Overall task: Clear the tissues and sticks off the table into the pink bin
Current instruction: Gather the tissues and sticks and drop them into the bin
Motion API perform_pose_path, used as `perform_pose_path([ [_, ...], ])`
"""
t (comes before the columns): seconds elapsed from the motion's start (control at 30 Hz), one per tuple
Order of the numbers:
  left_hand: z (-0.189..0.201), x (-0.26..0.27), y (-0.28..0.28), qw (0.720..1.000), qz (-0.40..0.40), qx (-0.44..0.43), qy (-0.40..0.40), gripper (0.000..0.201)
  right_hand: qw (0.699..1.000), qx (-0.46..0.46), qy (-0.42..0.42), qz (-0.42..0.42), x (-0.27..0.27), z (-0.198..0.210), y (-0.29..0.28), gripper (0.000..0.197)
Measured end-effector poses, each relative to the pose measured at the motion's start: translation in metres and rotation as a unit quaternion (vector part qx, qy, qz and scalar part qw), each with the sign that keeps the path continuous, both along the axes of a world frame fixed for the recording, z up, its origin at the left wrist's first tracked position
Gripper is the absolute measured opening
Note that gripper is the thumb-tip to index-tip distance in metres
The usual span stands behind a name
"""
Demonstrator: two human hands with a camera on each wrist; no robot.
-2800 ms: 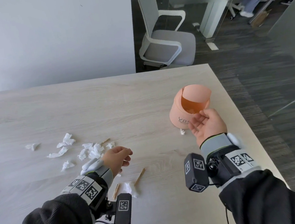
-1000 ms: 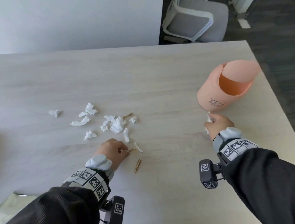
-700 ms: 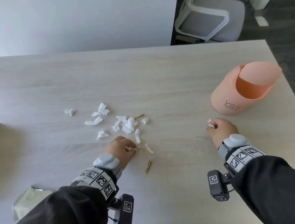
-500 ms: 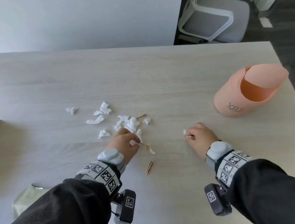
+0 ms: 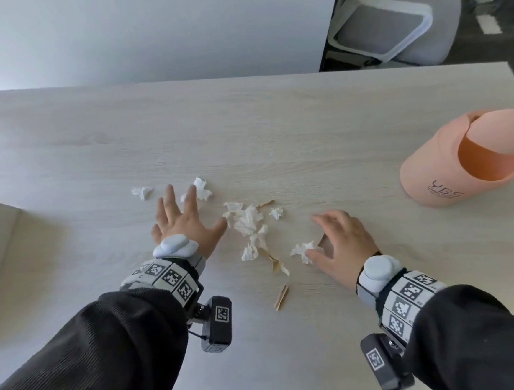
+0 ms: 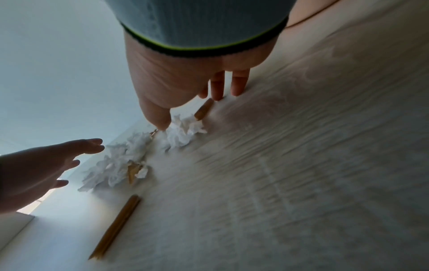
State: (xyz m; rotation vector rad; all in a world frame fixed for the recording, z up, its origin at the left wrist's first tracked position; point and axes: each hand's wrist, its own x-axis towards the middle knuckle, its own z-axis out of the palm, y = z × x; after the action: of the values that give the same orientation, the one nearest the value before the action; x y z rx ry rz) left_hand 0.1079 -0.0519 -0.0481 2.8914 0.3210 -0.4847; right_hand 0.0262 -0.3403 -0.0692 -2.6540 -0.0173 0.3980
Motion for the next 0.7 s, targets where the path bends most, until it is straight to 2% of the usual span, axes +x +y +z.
perform_pose_path([
  [0.13, -0.011, 0.024, 0.038, 0.997, 0.075, -0.02, 0.0, 0.097, 0.999, 0.043, 0.029, -0.004, 0.0, -0.005, 0.019, 0.06],
  [0.23, -0.018, 0.041, 0.051, 0.995, 0.088, -0.056, 0.009, 0.094, 0.995, 0.082, 0.054, -0.01, 0.003, -0.004, 0.034, 0.054],
  [0.4, -0.019, 0.041, 0.021, 0.995, -0.053, -0.09, 0.008, 0.083, 0.985, 0.138, 0.096, 0.048, 0.006, 0.002, 0.054, 0.046],
  [0.5, -0.016, 0.012, -0.007, 0.984, -0.12, -0.133, -0.001, 0.083, 0.988, 0.137, 0.054, 0.045, 0.017, 0.01, 0.056, 0.036],
  [0.57, -0.016, -0.002, -0.016, 0.975, -0.153, -0.158, -0.027, 0.078, 0.993, 0.118, 0.01, 0.013, 0.03, 0.015, 0.056, 0.035],
  [0.63, -0.012, -0.006, -0.016, 0.97, -0.161, -0.167, -0.069, 0.068, 0.994, 0.106, -0.029, -0.023, 0.045, 0.018, 0.055, 0.037],
  [0.7, -0.011, 0.001, -0.011, 0.975, -0.122, -0.16, -0.091, 0.065, 0.995, 0.084, -0.037, -0.026, 0.057, 0.015, 0.057, 0.046],
])
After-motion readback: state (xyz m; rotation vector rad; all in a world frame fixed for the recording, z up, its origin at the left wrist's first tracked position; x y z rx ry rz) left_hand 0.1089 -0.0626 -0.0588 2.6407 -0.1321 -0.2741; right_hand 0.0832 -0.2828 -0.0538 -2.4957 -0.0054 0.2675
